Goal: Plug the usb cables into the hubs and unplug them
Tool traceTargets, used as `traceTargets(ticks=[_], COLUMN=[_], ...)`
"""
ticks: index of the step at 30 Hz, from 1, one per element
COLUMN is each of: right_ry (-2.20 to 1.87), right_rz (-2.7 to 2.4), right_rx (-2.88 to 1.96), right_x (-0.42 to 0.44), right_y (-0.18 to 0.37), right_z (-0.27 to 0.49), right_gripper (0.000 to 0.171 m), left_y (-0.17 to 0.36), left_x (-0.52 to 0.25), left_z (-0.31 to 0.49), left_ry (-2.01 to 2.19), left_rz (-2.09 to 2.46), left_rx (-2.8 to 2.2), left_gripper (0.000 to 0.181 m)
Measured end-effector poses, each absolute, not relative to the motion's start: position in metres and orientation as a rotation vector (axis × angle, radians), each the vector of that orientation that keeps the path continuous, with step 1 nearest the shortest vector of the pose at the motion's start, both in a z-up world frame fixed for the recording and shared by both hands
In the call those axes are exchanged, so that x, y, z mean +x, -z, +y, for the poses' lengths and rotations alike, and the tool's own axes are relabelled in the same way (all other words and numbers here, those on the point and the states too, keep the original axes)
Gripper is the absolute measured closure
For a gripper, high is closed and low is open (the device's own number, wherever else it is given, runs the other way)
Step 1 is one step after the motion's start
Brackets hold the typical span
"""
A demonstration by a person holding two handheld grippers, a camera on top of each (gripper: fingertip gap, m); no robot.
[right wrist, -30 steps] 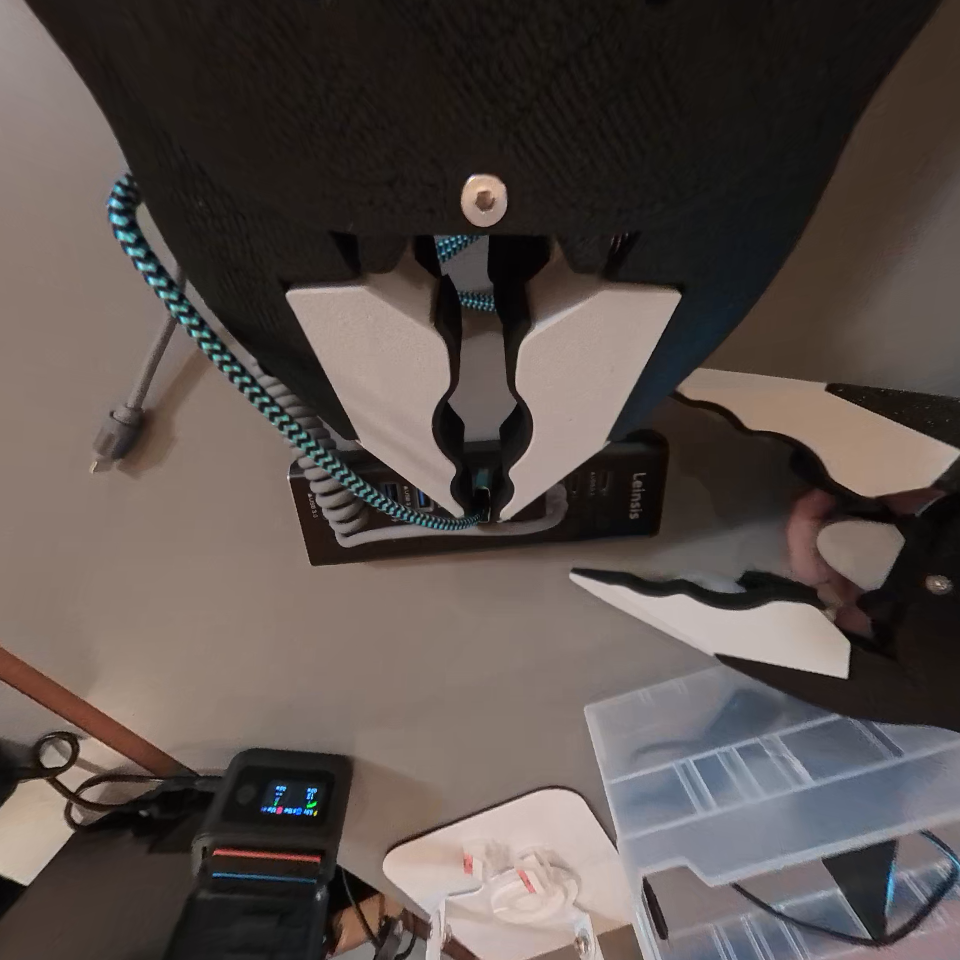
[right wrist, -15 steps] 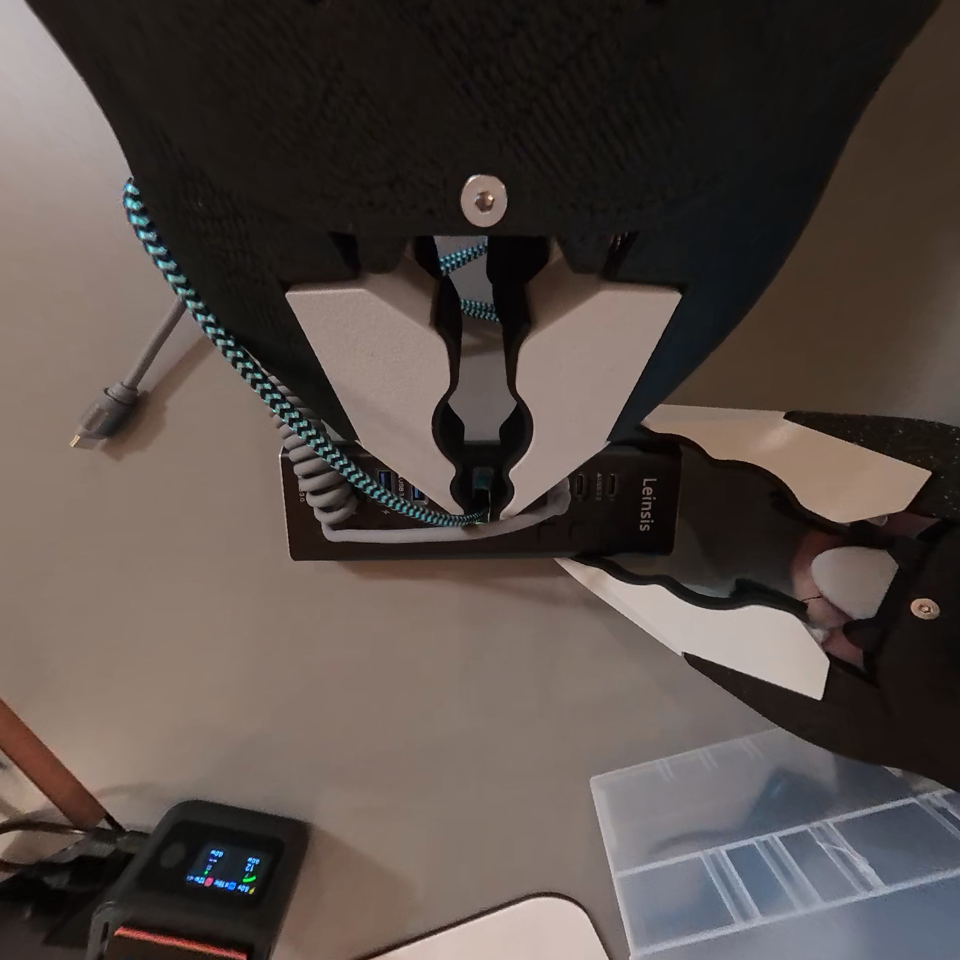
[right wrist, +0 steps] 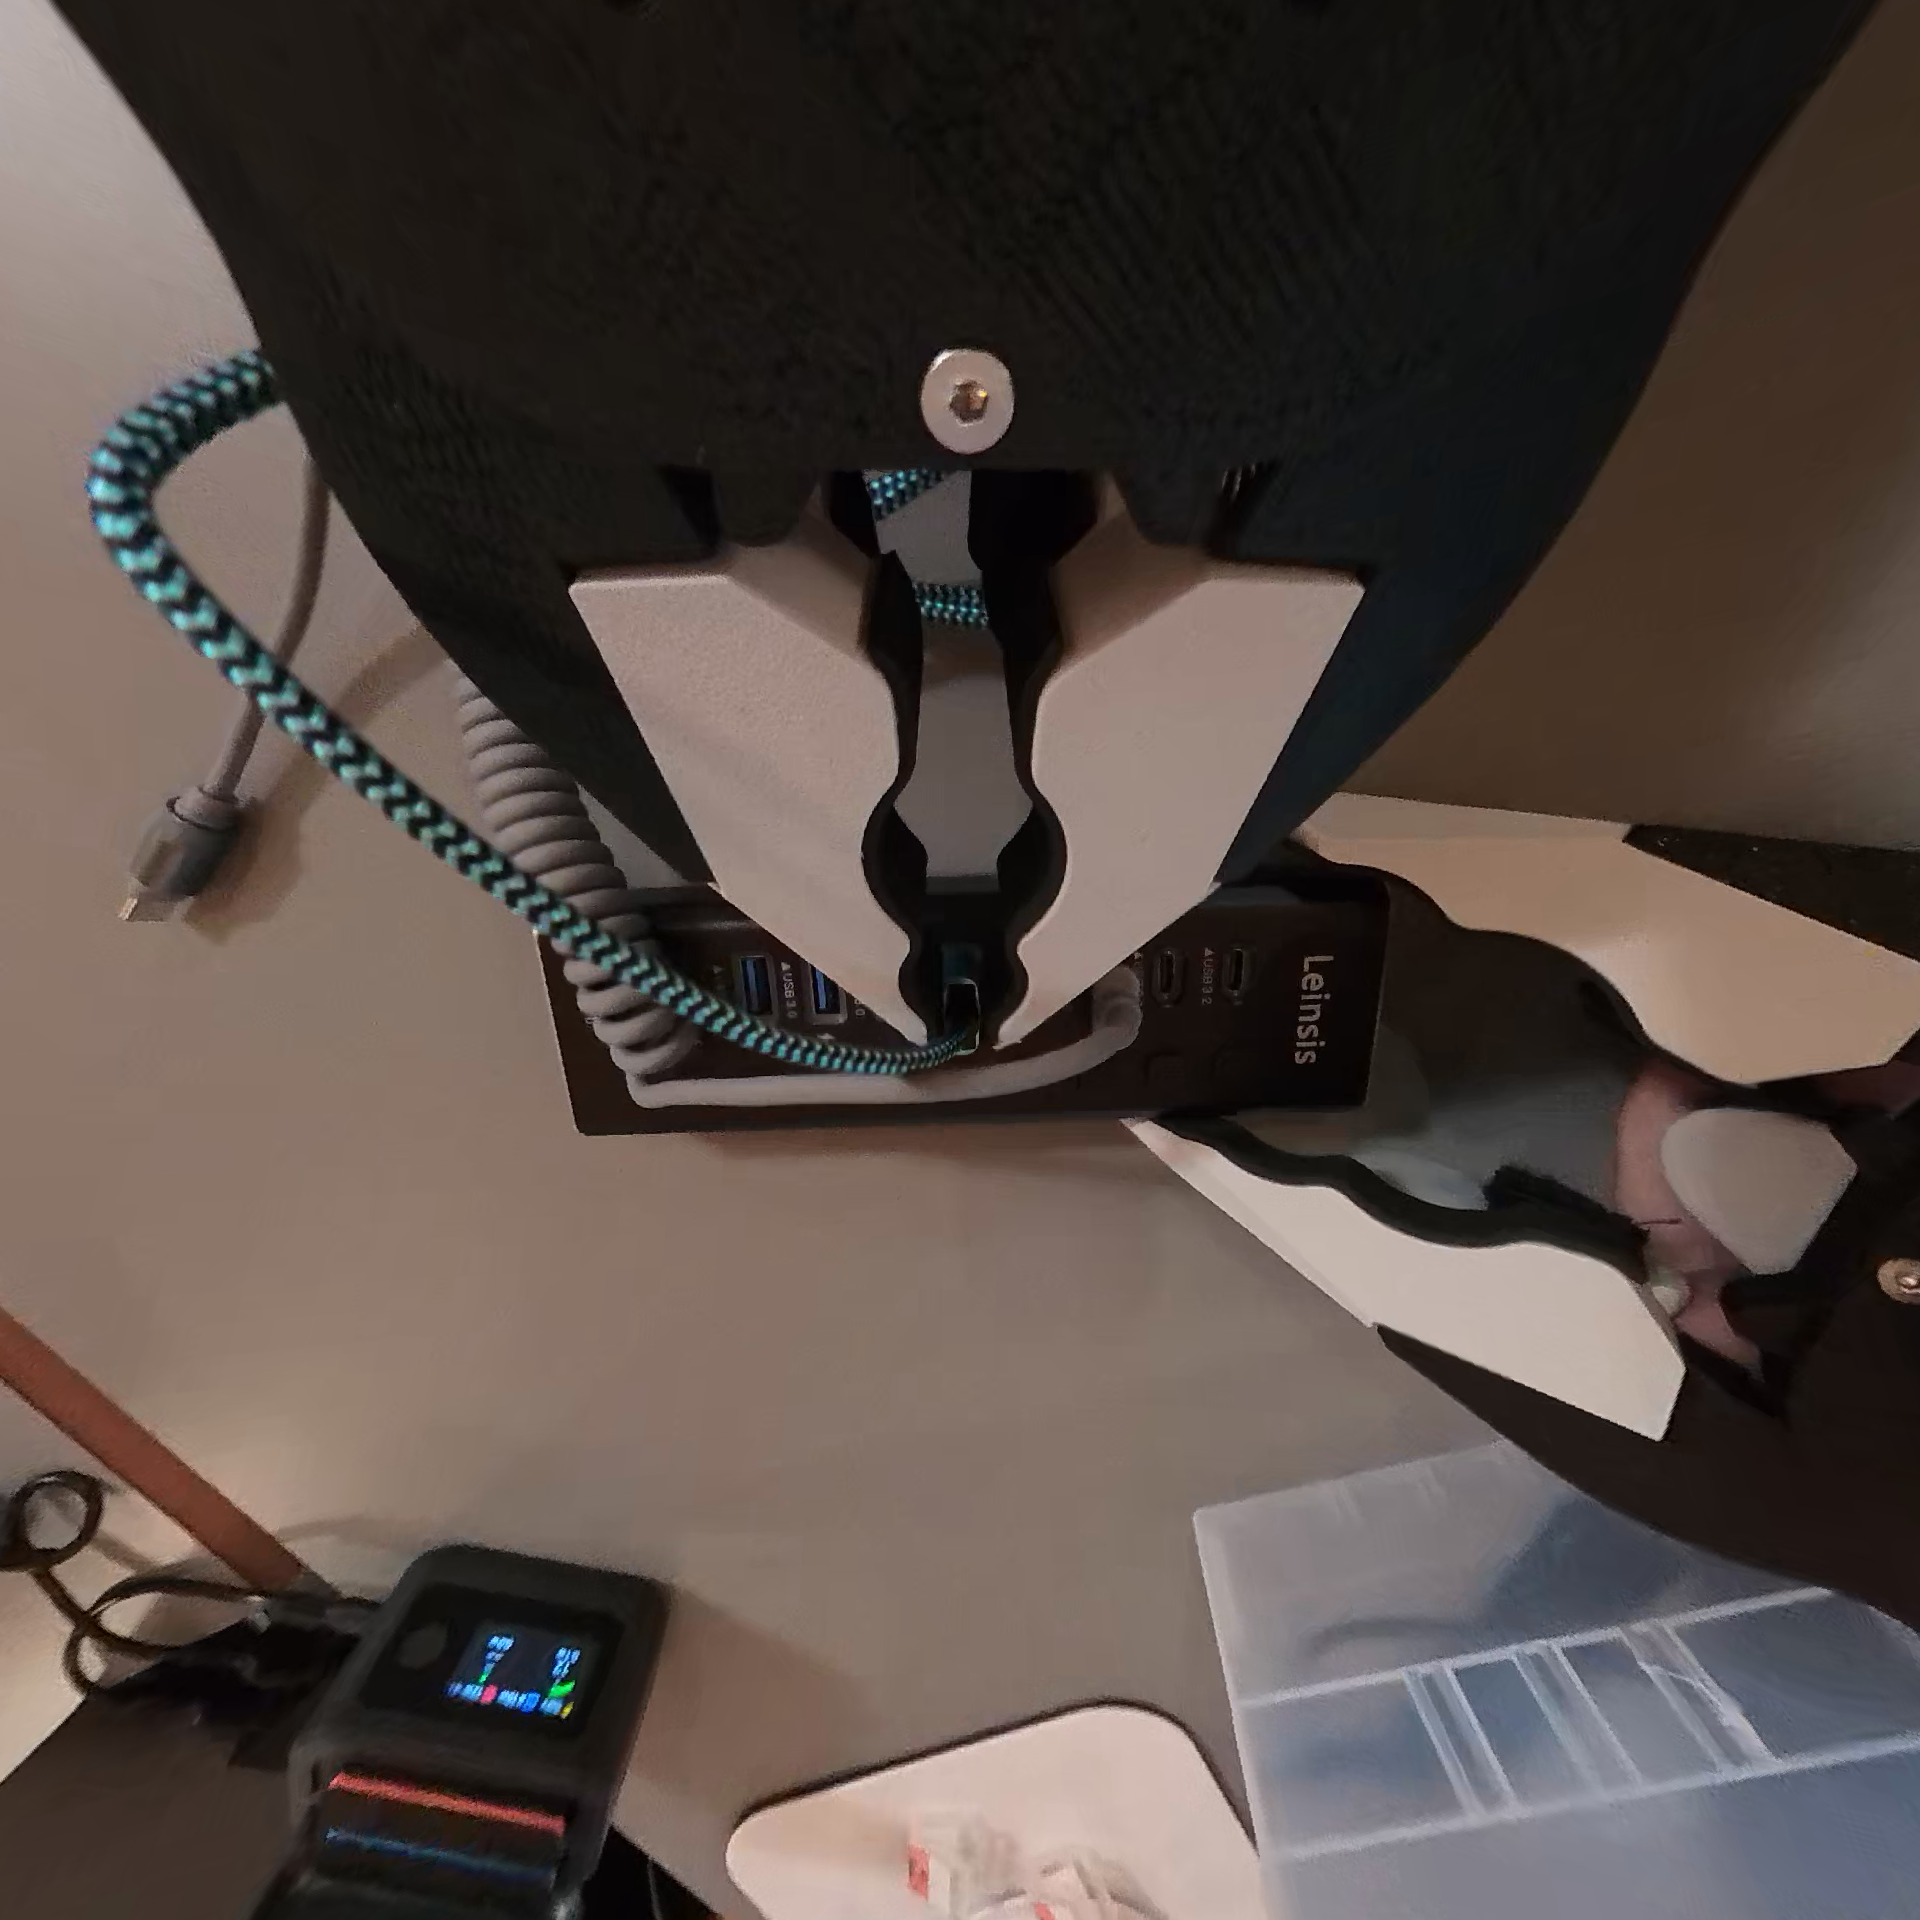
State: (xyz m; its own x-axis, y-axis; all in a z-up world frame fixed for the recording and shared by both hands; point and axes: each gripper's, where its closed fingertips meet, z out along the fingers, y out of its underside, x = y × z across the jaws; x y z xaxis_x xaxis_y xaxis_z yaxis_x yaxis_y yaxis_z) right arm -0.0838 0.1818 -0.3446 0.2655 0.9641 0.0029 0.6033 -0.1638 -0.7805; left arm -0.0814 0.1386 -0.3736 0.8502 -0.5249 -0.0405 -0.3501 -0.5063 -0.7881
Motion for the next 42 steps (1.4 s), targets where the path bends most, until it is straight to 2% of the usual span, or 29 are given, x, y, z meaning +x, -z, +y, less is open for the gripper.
traceTargets(ticks=[1,6,8,14,16,19,23,29,34,37,42], right_ry=[-0.675,-0.679,-0.848,-1.325,-1.414,-1.234,-0.840,-0.300,0.369,0.360,0.534], right_rz=[-1.407,-1.363,-1.427,-1.524,-1.429,-1.295,-1.286,-1.681,-1.846,-1.858,-1.799], right_rx=[-1.837,-1.762,-1.749,-1.462,-1.361,-1.321,-1.341,-1.282,-0.967,-0.891,-0.775], right_x=[-0.084,-0.076,-0.070,-0.033,-0.019,-0.002,0.011,-0.016,-0.033,-0.048,-0.068], right_y=[0.344,0.327,0.312,0.256,0.230,0.211,0.213,0.274,0.311,0.331,0.340], right_z=[0.182,0.169,0.136,0.046,0.038,0.060,0.091,0.101,0.129,0.120,0.125], right_gripper=[0.166,0.151,0.139,0.127,0.121,0.109,0.089,0.072,0.074,0.073,0.103], left_y=[0.373,0.373,0.373,0.373,0.373,0.372,0.368,0.362,0.337,0.330,0.333], left_x=[-0.081,-0.082,-0.082,-0.082,-0.082,-0.083,-0.078,-0.066,-0.053,-0.057,-0.053], left_z=[0.139,0.138,0.138,0.137,0.136,0.133,0.125,0.115,0.110,0.110,0.106], left_ry=[0.259,0.259,0.259,0.258,0.252,0.205,0.133,0.219,0.699,0.877,0.962], left_rz=[0.634,0.635,0.638,0.655,0.667,0.721,0.848,0.909,0.724,0.613,0.569], left_rx=[-2.150,-2.149,-2.148,-2.147,-2.145,-2.132,-2.070,-2.050,-2.016,-2.011,-2.036], left_gripper=[0.116,0.116,0.116,0.116,0.116,0.117,0.117,0.118,0.120,0.121,0.120])
